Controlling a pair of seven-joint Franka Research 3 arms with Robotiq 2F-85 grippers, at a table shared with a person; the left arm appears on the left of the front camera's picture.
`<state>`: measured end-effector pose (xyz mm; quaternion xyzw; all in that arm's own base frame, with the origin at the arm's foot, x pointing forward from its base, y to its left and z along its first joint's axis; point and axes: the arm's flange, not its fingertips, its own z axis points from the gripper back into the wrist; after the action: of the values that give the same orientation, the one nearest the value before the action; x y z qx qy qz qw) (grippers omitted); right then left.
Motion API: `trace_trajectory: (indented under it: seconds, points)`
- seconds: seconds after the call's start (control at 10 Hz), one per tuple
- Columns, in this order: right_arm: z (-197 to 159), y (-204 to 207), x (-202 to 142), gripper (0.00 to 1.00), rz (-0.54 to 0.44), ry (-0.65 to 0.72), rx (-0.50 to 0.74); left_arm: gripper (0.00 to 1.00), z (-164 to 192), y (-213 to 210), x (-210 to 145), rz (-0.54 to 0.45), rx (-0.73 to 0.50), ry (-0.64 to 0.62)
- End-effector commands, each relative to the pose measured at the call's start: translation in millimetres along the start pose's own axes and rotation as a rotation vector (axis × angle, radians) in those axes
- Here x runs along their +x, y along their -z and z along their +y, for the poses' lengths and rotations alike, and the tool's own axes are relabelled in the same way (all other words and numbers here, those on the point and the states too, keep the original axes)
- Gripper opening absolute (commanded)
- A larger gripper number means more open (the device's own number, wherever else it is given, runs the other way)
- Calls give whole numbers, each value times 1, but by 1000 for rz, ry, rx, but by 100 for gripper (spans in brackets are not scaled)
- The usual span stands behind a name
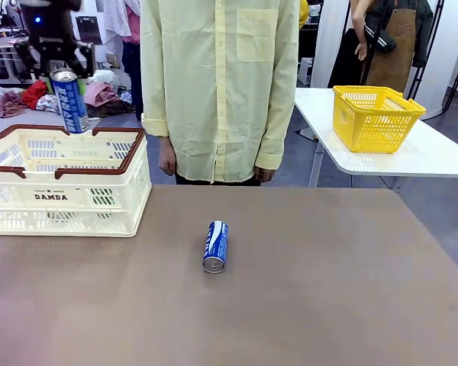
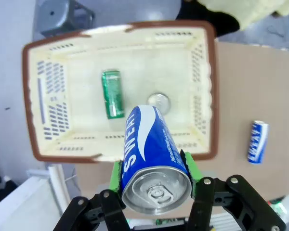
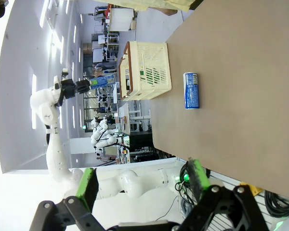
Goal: Place the drinks into the Shopping basket.
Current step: Pick up one drink and place it into the Shopping basket.
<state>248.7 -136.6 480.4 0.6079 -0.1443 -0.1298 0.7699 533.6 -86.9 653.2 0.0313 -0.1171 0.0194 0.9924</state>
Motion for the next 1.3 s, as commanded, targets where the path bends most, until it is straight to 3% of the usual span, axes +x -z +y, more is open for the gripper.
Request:
trace_trajectory:
  seconds: [0.0, 0.2, 0.4, 0.7, 0.9, 1.0, 1.2]
  points:
    - [5, 1, 1, 100, -7, 10, 17, 0, 21, 21, 11, -15, -18, -21]
    - [5, 1, 1, 100, -7, 10, 17, 0, 68, 47, 19, 2, -16, -57]
    - [5, 1, 1, 100, -7, 10, 17, 0, 99, 72, 17, 97, 10, -57]
    - [5, 1, 1, 100, -7, 10, 17, 0, 146, 120, 12, 165, -52, -150]
    - [5, 1, 1, 100, -7, 10, 17, 0, 151, 129, 12, 162, -138, -214]
    - [5, 1, 1, 100, -7, 10, 17, 0, 150, 131, 11, 186, -31, -166]
    - [5, 1, 1, 100, -7, 10, 17, 0, 150, 131, 11, 186, -31, -166]
